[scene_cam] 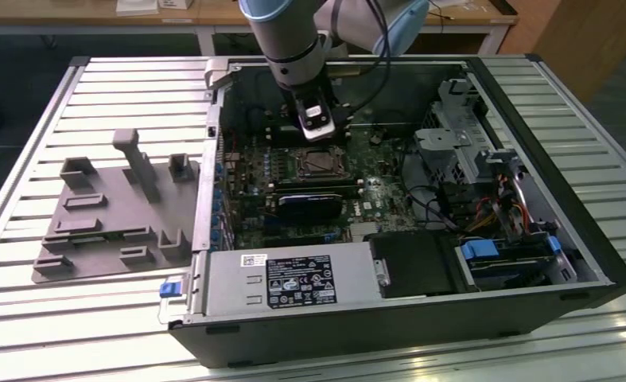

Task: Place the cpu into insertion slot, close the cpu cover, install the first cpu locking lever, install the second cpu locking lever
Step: 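Install the first cpu locking lever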

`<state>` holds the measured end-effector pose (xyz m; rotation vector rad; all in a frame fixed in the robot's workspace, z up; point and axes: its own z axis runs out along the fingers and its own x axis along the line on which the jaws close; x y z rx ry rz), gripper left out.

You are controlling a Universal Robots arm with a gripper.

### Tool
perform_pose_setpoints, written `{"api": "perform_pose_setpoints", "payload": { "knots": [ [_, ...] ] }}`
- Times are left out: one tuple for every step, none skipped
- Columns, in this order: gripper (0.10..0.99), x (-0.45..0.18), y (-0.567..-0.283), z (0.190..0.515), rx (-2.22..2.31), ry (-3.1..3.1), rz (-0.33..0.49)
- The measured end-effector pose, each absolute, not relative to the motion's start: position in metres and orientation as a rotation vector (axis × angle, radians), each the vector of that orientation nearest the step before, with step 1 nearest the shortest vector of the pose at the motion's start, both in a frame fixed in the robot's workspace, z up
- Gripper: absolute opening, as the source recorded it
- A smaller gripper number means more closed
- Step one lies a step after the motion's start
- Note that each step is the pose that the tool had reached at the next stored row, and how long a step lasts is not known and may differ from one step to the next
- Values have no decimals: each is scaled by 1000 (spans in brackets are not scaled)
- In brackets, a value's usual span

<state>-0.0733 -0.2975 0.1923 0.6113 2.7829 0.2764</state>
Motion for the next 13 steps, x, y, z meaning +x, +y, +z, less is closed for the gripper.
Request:
{"api": "perform_pose_setpoints", "payload": {
  "knots": [
    [106,-73,-298,192,615,2782,275],
    [106,-73,-298,192,619,2781,273],
    [106,-73,-298,191,624,2779,271],
    [106,-73,-298,191,628,2778,270],
    [106,-73,-297,190,632,2777,269],
    [106,-73,-297,190,635,2776,269],
    [106,-73,-297,190,637,2775,268],
    [106,-73,-297,190,638,2775,268],
    [106,-72,-297,190,638,2775,268],
    [106,-72,-297,190,638,2775,268],
    [106,-72,-298,190,639,2775,268],
    [106,-72,-297,189,638,2775,268],
    [106,-71,-298,189,638,2775,268]
  ]
}}
